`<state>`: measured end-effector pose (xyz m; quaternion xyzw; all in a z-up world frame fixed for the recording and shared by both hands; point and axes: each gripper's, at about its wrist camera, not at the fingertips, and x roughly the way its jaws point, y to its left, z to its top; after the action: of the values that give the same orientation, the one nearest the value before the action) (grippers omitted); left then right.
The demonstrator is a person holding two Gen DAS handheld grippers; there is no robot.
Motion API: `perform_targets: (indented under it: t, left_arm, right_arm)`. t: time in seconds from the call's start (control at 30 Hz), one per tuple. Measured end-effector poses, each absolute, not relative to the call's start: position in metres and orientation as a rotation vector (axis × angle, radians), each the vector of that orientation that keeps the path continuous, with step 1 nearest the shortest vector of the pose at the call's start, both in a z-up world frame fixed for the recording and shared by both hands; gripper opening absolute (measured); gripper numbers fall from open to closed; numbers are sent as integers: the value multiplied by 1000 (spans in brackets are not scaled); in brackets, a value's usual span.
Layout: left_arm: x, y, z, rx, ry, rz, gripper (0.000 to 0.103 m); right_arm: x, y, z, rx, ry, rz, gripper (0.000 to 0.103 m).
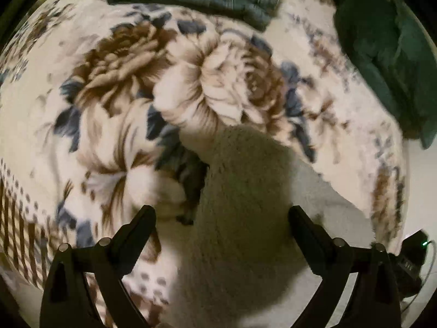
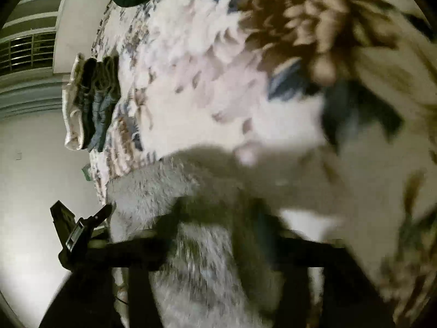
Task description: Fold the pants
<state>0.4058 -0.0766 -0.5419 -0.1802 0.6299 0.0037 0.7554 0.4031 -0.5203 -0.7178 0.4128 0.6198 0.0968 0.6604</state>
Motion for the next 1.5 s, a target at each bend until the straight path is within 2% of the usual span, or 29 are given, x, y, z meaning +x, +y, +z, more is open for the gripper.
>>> perform_targets:
  t: [0.07, 0.17, 0.27, 0.43, 0.53, 0.6, 0.83, 0.9, 0.93, 0.97, 1.0, 1.1, 1.17, 1.2, 1.23, 1.27, 1.3, 1.37, 1.43, 1.5]
  left_arm:
    - [385, -74, -525, -427, 1341, -21, 99]
    - [355, -70, -533, -532, 1376, -90, 99]
    - [337, -70, -565, -584, 1451, -110, 99]
    - [318, -53, -601, -755, 1465, -158, 99]
    - [319, -47, -607, -790, 1461, -192, 99]
    - [321, -49, -610, -791, 1467, -210, 99]
    - [330, -51, -608, -755, 1467, -231, 99]
    - [330, -50, -604, -736, 1459, -225, 99]
    - [330, -49, -603, -735, 1454, -225, 99]
    - [329, -48, -603, -737, 1452, -223, 99]
    - [327, -47, -604, -741, 1452, -223, 99]
    - [321, -42, -605, -753, 1456, -231, 99]
    - [322, -42, -606, -754, 1462, -239, 99]
    - [323, -42, -606, -746, 1467, -247, 99]
    - [323, -44, -606, -739, 1471, -252, 99]
    - [324, -45, -606, -728, 1476, -254, 99]
    - [320, -43, -606, -725, 1476, -253, 99]
    - [323, -41, -606, -736, 1480, -256, 99]
    - [325, -41, -607, -738, 1479, -263, 99]
    - [329, -43, -610, -736, 1480, -279, 99]
  right_arm:
    - [383, -522, -708, 961, 1384, 254, 85]
    - [346, -521, -724, 1003, 1461, 313, 95]
    - [321, -507, -761, 1082, 1551, 377, 96]
    - [314, -468, -782, 1258, 1518, 599, 96]
    - [318, -447, -790, 1140, 1582, 569, 96]
    - [319, -448, -796, 1177, 1579, 537, 97]
    - [304, -468, -776, 1222, 1538, 433, 95]
    - [289, -488, -758, 1245, 1459, 376, 95]
    - [278, -499, -747, 1249, 1399, 343, 91]
    - [269, -508, -738, 1250, 1338, 321, 44]
    - [257, -515, -731, 1219, 1336, 262, 8]
    - [234, -519, -724, 1289, 1331, 222, 8]
    - [231, -512, -724, 1228, 1382, 208, 8]
    - [228, -509, -730, 1200, 1422, 193, 8]
    - [230, -505, -739, 1171, 1473, 197, 16]
    - [230, -507, -747, 1180, 1507, 213, 31]
    - [232, -507, -753, 1195, 1534, 232, 39]
    - [241, -505, -753, 1177, 1493, 296, 76]
    - [244, -504, -759, 1196, 1430, 392, 90]
    - [252, -499, -774, 1251, 1416, 399, 90]
